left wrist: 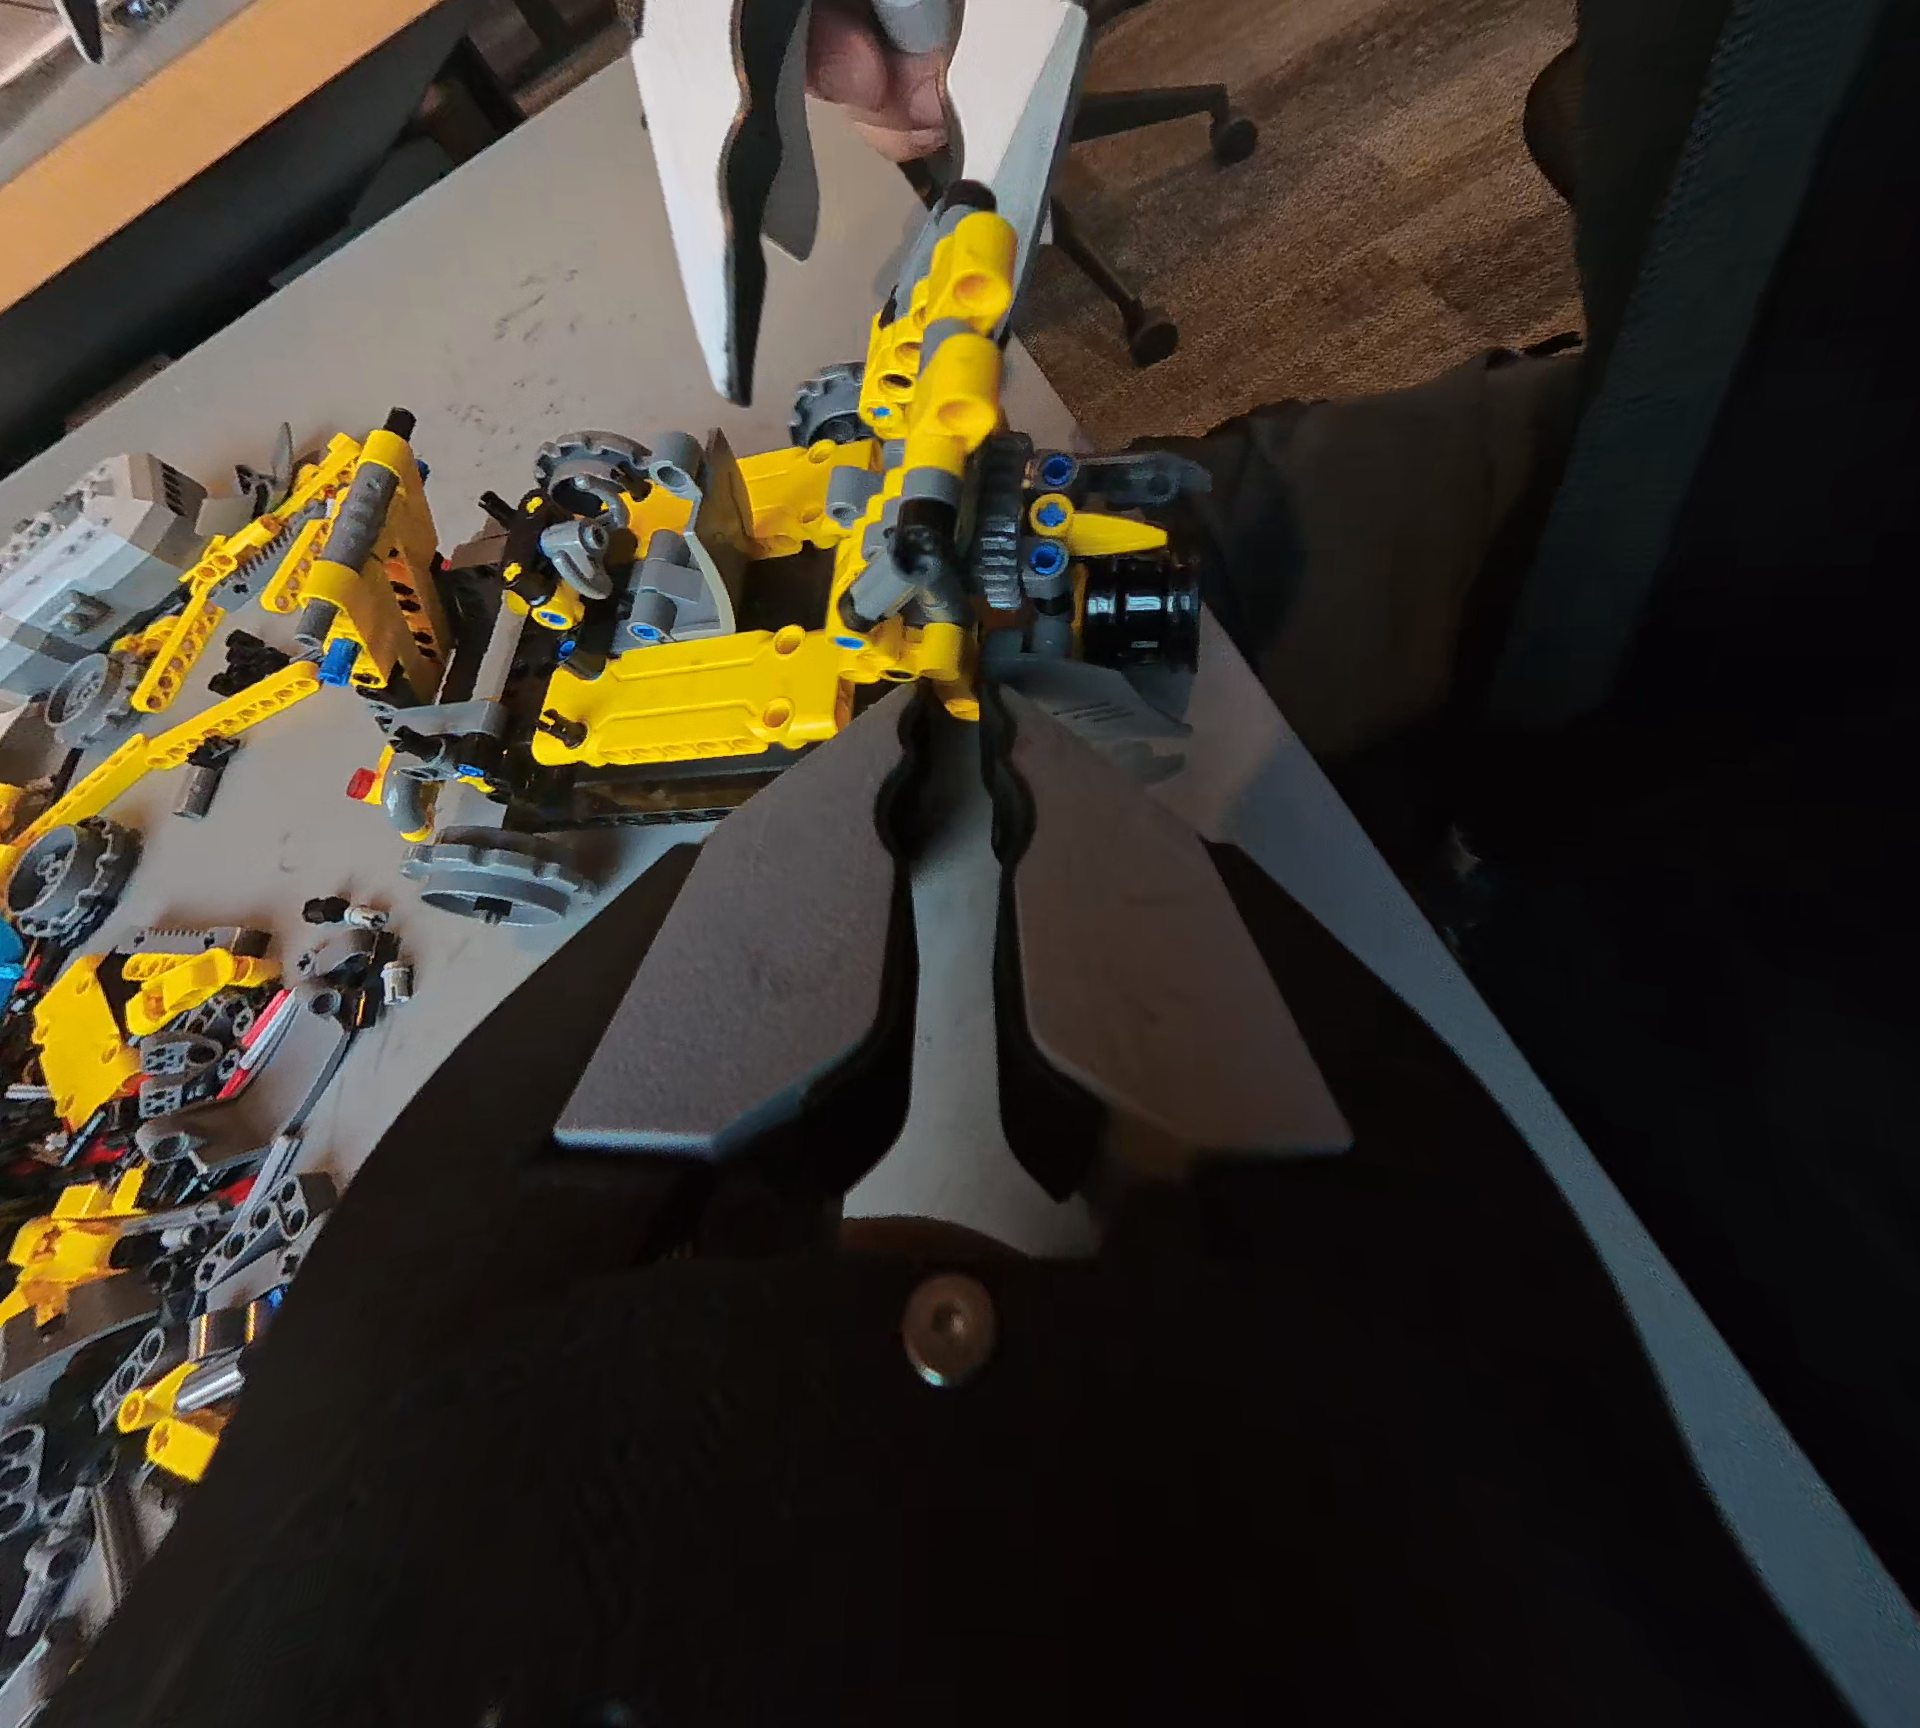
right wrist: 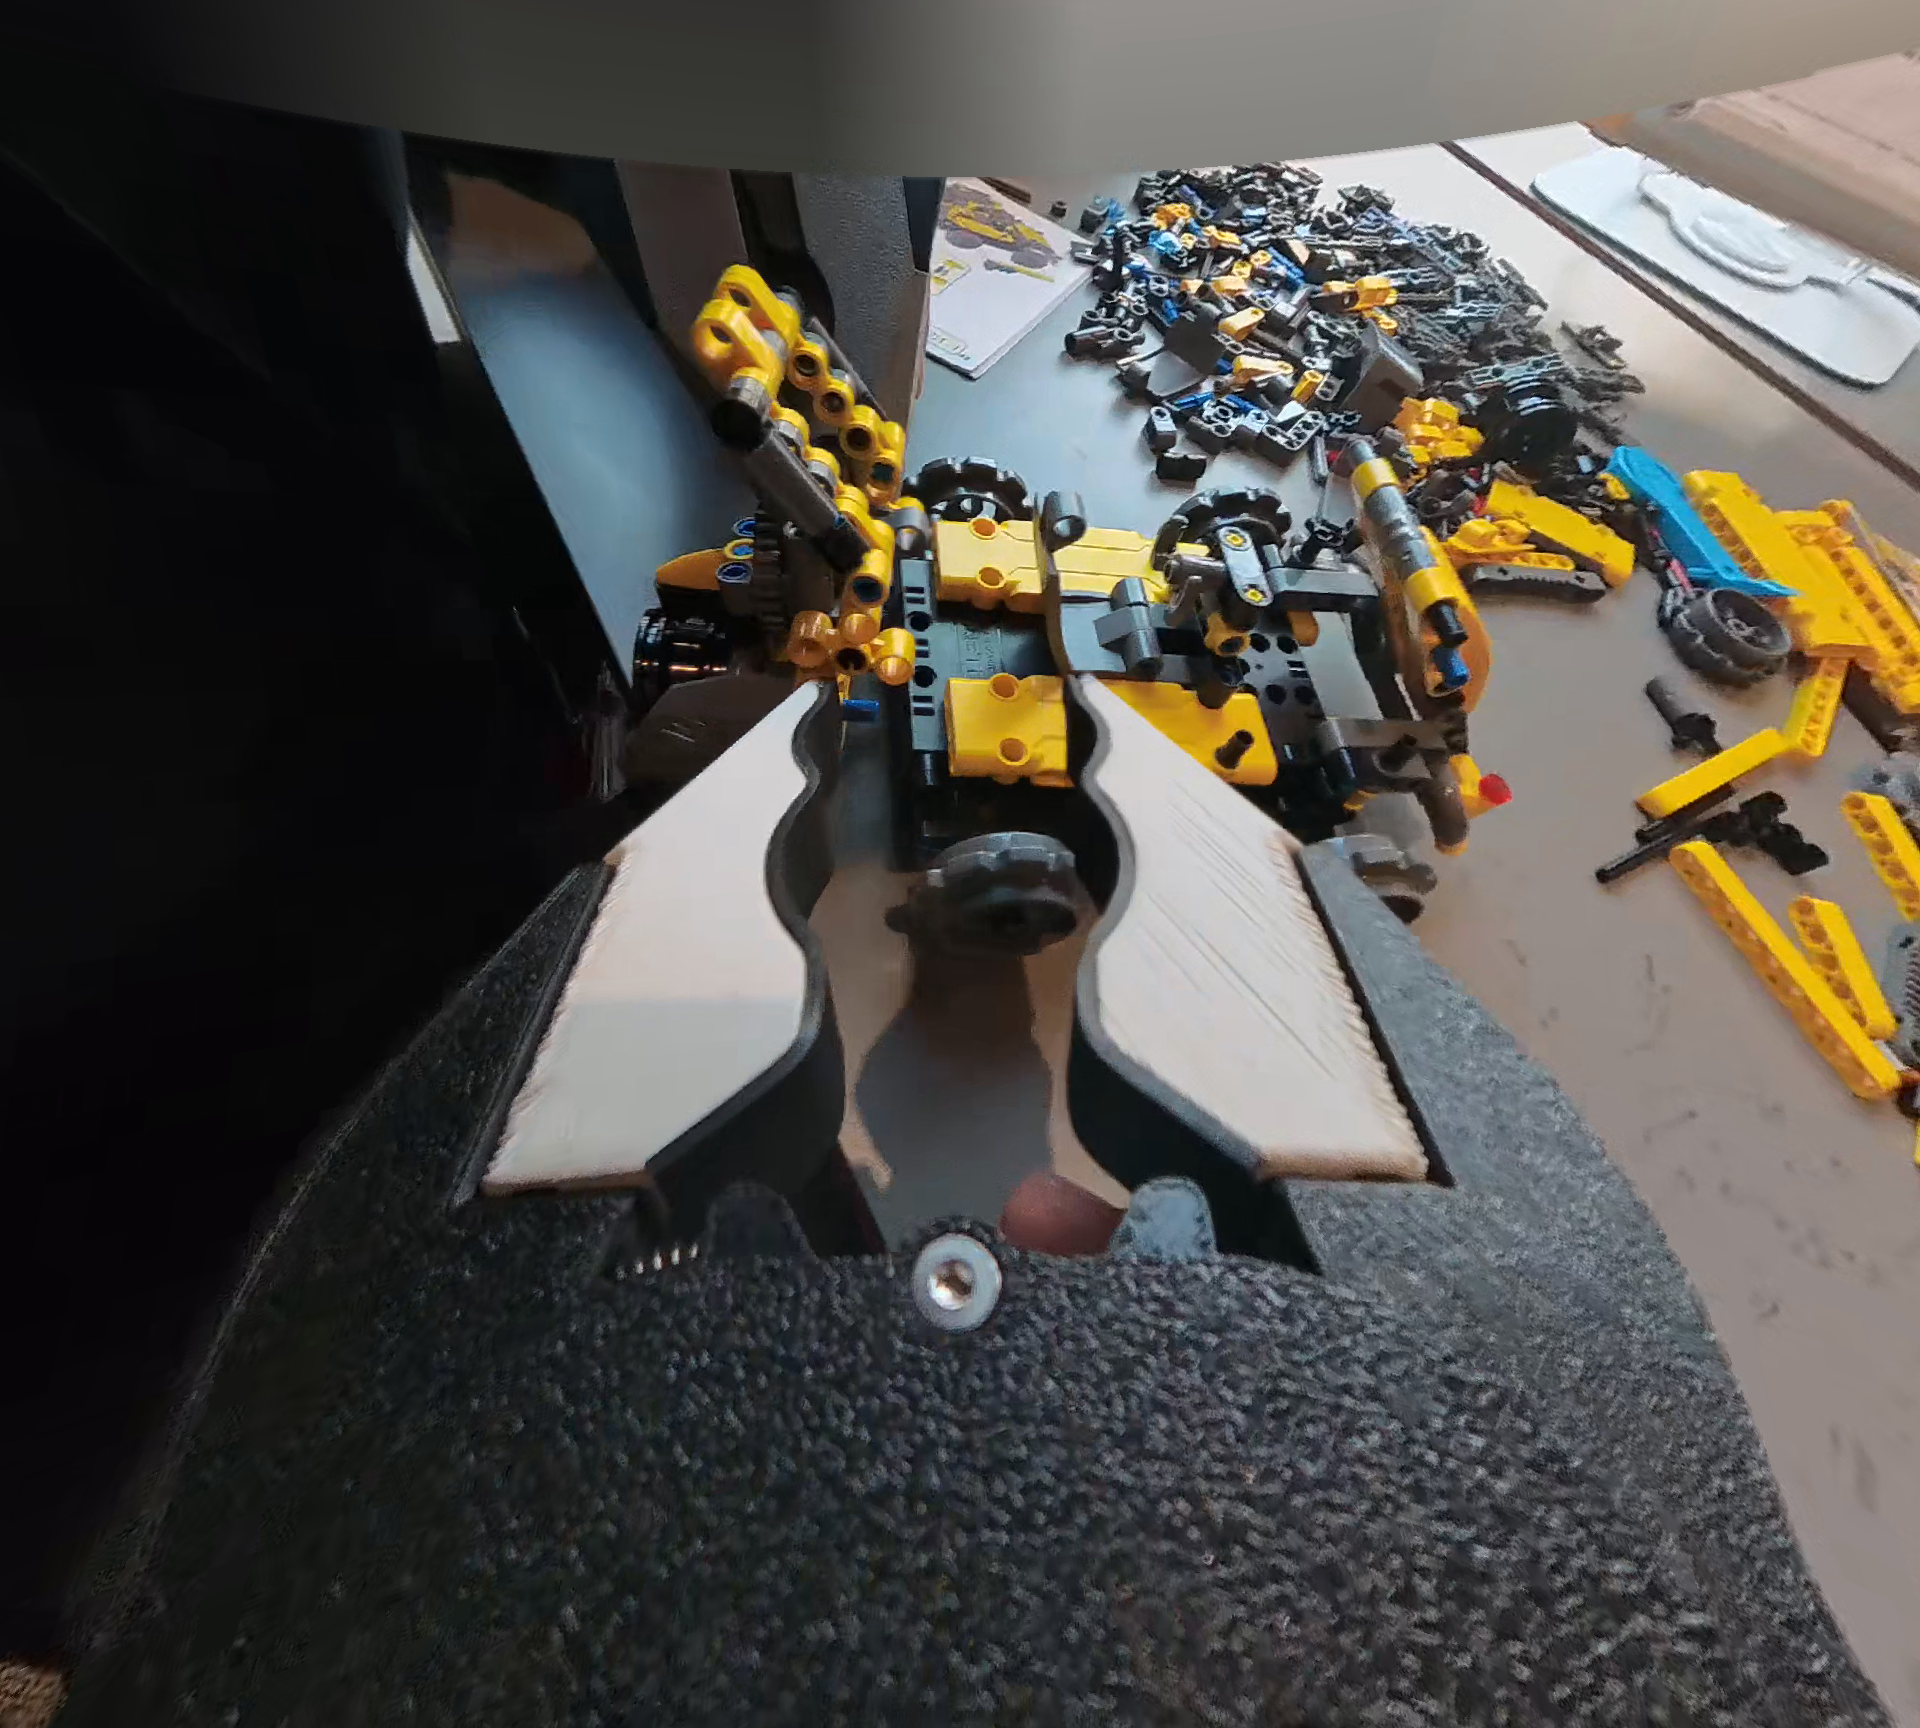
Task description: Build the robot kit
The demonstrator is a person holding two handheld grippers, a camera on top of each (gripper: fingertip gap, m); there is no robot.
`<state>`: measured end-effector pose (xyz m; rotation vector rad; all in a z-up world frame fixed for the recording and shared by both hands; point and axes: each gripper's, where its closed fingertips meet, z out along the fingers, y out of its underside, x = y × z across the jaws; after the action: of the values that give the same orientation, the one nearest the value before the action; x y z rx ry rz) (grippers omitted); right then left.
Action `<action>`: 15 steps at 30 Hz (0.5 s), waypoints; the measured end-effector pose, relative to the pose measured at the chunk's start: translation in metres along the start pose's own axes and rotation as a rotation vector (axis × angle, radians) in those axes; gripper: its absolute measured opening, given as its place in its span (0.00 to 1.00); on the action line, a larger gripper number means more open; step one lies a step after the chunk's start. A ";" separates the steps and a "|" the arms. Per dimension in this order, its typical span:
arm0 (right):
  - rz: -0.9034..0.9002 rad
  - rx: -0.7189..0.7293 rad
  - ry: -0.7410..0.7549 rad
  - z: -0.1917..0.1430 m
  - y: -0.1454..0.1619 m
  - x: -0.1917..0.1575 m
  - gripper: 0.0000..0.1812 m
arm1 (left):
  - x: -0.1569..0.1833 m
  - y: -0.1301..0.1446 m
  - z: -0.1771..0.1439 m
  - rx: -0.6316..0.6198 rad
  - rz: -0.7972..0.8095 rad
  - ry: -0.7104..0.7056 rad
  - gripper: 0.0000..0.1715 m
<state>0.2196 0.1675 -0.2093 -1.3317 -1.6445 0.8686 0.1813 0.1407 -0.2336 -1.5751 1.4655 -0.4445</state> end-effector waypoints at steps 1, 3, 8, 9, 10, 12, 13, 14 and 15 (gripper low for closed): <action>0.008 0.002 0.000 0.000 0.000 0.002 0.25 | 0.000 0.000 -0.001 0.002 0.003 -0.002 0.03; 0.041 0.016 -0.007 0.001 -0.002 0.005 0.31 | 0.000 0.000 -0.001 0.007 0.009 -0.008 0.03; 0.132 0.039 -0.041 0.005 -0.008 0.011 0.44 | -0.004 0.000 -0.002 0.005 0.019 -0.047 0.03; 0.145 0.026 -0.042 0.007 -0.007 0.012 0.46 | -0.004 0.001 -0.002 -0.002 0.018 -0.047 0.03; 0.150 0.023 -0.040 0.008 -0.006 0.014 0.46 | -0.004 0.002 -0.002 -0.007 0.016 -0.049 0.03; 0.155 0.009 -0.028 0.008 -0.002 0.018 0.45 | -0.004 0.003 -0.002 -0.010 0.011 -0.045 0.03; 0.160 0.000 -0.016 0.007 0.000 0.020 0.45 | -0.004 0.002 -0.003 -0.007 0.011 -0.045 0.03; 0.162 -0.009 -0.001 0.006 0.002 0.023 0.43 | -0.004 0.001 -0.003 -0.001 0.012 -0.044 0.03; 0.153 -0.020 0.019 0.004 0.006 0.025 0.40 | -0.003 0.001 -0.003 0.003 0.014 -0.041 0.03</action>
<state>0.2156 0.1930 -0.2116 -1.4902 -1.5565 0.9277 0.1780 0.1426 -0.2316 -1.5613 1.4436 -0.4042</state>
